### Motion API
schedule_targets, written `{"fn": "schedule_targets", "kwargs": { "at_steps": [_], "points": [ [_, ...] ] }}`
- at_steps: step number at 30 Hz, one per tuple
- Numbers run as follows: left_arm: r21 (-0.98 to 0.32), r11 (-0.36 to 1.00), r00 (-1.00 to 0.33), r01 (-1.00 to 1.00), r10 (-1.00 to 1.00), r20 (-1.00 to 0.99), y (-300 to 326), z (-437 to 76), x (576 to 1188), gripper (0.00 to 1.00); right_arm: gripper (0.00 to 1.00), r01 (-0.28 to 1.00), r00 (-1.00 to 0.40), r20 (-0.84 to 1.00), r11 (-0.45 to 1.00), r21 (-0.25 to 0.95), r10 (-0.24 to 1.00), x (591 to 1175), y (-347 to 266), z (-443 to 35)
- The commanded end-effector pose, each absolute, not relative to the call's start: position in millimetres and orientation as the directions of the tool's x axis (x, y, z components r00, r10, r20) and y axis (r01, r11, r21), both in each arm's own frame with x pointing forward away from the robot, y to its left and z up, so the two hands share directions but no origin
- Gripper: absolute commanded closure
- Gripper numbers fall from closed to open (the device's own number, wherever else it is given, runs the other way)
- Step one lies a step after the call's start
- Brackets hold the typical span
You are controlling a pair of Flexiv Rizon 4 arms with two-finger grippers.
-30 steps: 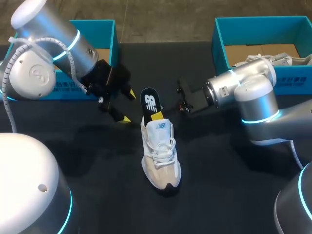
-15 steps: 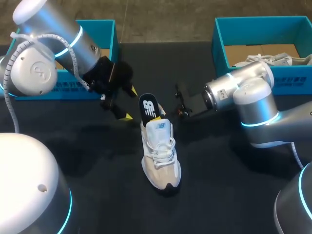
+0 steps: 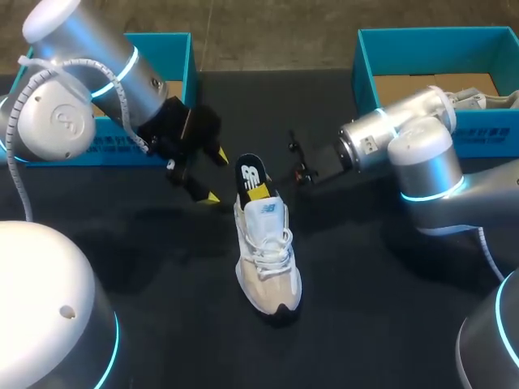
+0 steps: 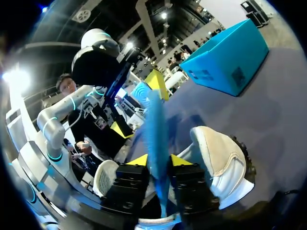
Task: Take the shoe out of the shoebox, open the shoe tongue, remove and reinsert the insole, then place the shoe into the shoebox
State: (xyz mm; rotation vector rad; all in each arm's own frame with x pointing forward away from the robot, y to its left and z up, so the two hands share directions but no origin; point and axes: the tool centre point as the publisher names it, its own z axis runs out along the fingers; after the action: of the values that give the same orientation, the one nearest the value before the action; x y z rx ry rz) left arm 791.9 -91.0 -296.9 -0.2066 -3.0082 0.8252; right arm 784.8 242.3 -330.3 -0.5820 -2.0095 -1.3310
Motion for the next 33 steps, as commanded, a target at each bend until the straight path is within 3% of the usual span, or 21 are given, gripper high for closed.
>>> {"fn": "schedule_targets", "kwargs": {
  "at_steps": [1,13,29,32,33],
  "points": [
    [-0.507,0.854,-0.992,0.119,0.129,-0.015,-90.5,-298.2,791.6,0.00,1.00,0.678,-0.674,0.739,0.401,0.616,0.005,789.6,245.0,-333.0],
    [-0.528,0.843,-0.992,0.107,0.127,0.002,-93.0,-304.5,789.3,0.00,1.00,0.740,-0.580,0.815,0.426,0.520,0.013,777.8,240.3,-343.9],
    [-0.538,0.836,-0.991,0.107,0.136,0.014,-95.1,-307.4,788.5,0.00,1.00,0.752,-0.580,0.813,0.419,0.509,0.054,755.6,240.0,-347.6],
    [-0.540,0.835,-0.990,0.108,0.138,0.014,-95.2,-307.5,789.0,0.00,0.67,0.737,-0.605,0.794,0.419,0.531,0.059,759.8,241.1,-340.8],
    [-0.541,0.834,-0.990,0.109,0.139,0.014,-95.2,-307.2,789.4,0.00,0.66,0.732,-0.612,0.789,0.421,0.535,0.061,761.5,241.8,-339.0]
  ]
}}
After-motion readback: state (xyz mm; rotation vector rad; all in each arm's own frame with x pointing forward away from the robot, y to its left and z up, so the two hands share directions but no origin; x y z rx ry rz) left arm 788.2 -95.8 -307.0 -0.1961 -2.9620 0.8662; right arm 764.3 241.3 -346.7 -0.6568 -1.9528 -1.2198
